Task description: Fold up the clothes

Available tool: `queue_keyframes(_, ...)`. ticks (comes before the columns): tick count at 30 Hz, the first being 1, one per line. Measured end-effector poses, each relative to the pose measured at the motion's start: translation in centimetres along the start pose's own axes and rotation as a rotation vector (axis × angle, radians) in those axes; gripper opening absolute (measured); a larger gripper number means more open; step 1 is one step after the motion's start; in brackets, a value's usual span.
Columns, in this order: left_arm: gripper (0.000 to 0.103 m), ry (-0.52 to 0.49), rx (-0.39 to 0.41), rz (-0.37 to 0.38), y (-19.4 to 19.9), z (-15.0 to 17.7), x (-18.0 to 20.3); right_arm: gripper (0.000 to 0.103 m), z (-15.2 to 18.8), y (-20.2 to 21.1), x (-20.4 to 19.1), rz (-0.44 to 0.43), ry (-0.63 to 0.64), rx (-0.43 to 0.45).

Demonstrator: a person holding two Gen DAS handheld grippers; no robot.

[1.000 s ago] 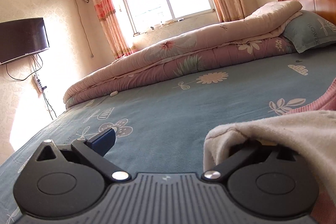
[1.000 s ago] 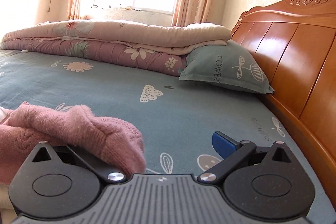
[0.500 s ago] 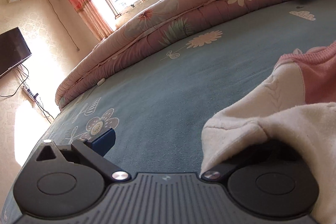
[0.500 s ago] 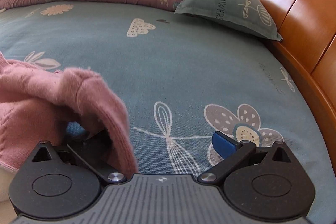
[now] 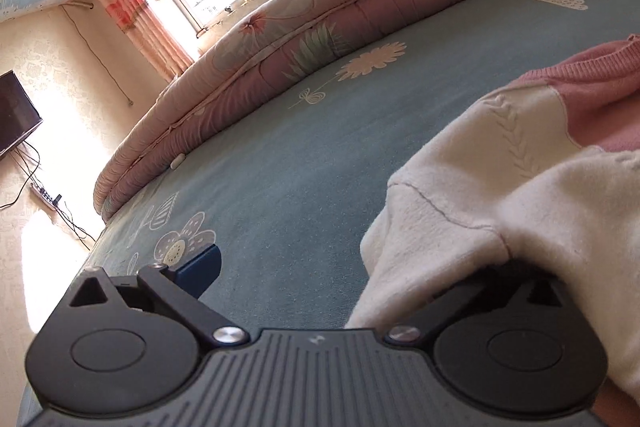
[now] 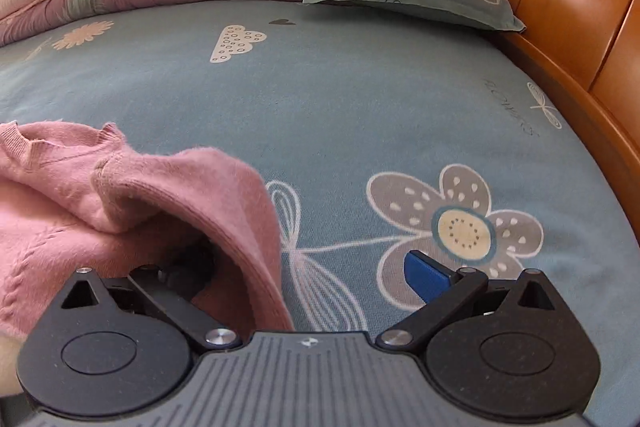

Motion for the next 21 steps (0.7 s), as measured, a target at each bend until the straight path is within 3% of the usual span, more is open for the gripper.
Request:
queue_keyframes(6,0.102,0.209,-0.09,0.012,1.0,3.5,-3.6,0.103,3.8,7.6,-1.1,-0.115,-0.029,0.028)
queue_keyframes(10,0.102,0.291,-0.126,0.02,0.7,4.9,-3.8,0.103,6.5,11.9,-3.3,-0.163,-0.053,0.03)
queue_keyframes(15,0.103,0.184,-0.109,-0.059,0.5,4.4,-4.8,0.103,9.2,15.9,-5.6,-0.181,-0.082,0.05)
queue_keyframes(21,0.103,0.015,-0.021,-0.171,0.4,0.7,-8.5,0.103,10.3,17.1,-5.7,-0.18,-0.106,0.046)
Point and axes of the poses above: each gripper's, at about its wrist camera, not at the fingertips, and y roughly against the way its jaws point, x to its right, z to its underside, the point moved 3 cm from there along -y, roughly the way its jaws point, and after that the axes turned 10 degrees about x, right-handed, at the moved point
